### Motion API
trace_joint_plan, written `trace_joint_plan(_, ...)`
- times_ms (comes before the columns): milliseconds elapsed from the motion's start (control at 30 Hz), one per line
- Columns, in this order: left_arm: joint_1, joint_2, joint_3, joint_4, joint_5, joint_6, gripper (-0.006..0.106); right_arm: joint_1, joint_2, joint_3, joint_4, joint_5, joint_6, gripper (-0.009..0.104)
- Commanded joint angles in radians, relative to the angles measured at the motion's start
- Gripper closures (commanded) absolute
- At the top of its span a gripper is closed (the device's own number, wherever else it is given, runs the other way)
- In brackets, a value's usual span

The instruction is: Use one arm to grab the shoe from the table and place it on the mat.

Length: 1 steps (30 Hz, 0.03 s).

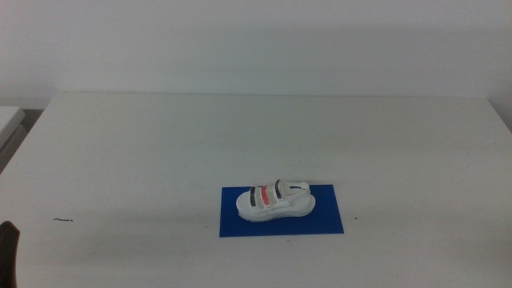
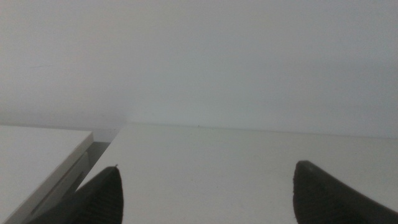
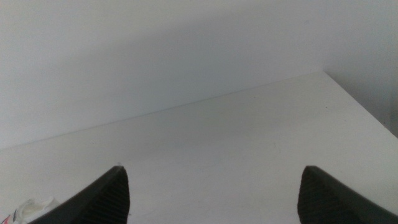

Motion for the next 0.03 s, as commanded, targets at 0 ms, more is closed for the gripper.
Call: trace_joint_plan(0, -0.001, -0.004, 0.0, 0.002, -0.001, -0.009, 0.007, 0.002, -0.005, 0.002, -0.007, -0.008, -0.004, 0.016)
